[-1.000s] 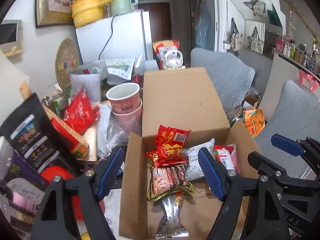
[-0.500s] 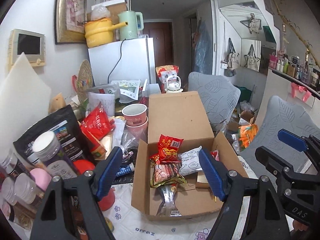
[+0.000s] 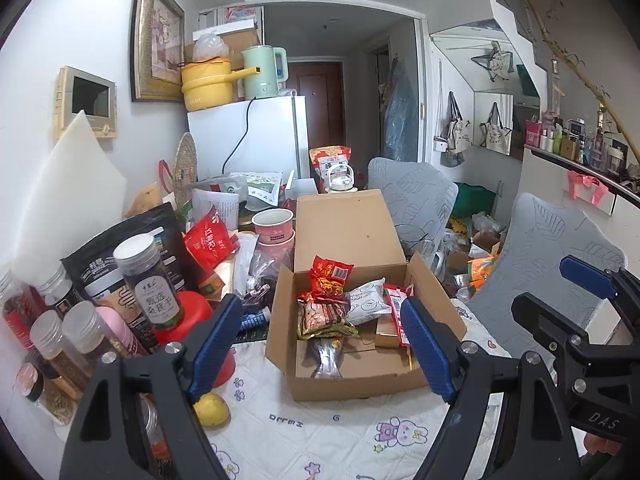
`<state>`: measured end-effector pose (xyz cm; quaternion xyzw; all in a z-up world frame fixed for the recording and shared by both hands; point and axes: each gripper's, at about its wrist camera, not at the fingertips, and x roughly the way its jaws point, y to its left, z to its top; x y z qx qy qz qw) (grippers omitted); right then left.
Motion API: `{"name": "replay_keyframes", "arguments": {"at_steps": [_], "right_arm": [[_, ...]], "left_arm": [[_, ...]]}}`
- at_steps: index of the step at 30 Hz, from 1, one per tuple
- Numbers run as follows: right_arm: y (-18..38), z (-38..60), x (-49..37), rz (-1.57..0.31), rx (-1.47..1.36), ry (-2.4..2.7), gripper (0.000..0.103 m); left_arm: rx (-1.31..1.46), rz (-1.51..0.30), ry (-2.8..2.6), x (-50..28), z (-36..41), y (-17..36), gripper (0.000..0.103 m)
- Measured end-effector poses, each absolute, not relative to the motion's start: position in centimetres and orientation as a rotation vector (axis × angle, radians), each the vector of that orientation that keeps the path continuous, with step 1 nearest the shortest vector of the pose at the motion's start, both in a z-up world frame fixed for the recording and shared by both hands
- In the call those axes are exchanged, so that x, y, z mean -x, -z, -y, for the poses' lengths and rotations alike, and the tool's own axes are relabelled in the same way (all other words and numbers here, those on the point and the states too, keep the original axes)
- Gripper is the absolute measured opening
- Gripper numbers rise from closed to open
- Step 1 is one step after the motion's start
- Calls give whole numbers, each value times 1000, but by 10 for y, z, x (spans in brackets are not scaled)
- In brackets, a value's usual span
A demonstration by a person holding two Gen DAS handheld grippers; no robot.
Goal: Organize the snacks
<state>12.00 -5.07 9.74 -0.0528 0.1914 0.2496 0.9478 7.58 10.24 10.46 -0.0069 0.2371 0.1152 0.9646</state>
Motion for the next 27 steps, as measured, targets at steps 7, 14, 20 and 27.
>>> {"name": "replay_keyframes", "arguments": {"at_steps": [7,14,20,27], "right_arm": [[-87,63,-99,-410,102,-489,83],[-72,72,-88,-441,93,-466,84],[-58,75,-88,-479,79,-479,84],[-47,75,-88,-510,90,-483,84]], "left_arm": [[21,-502,-218,-55,-92,-89,82],[46,-541,-220,-45,-87,-69,82],[58,-568,-215,-42,-83,-57,82],[68,-592,-215,-41,-81,-51,82]]}}
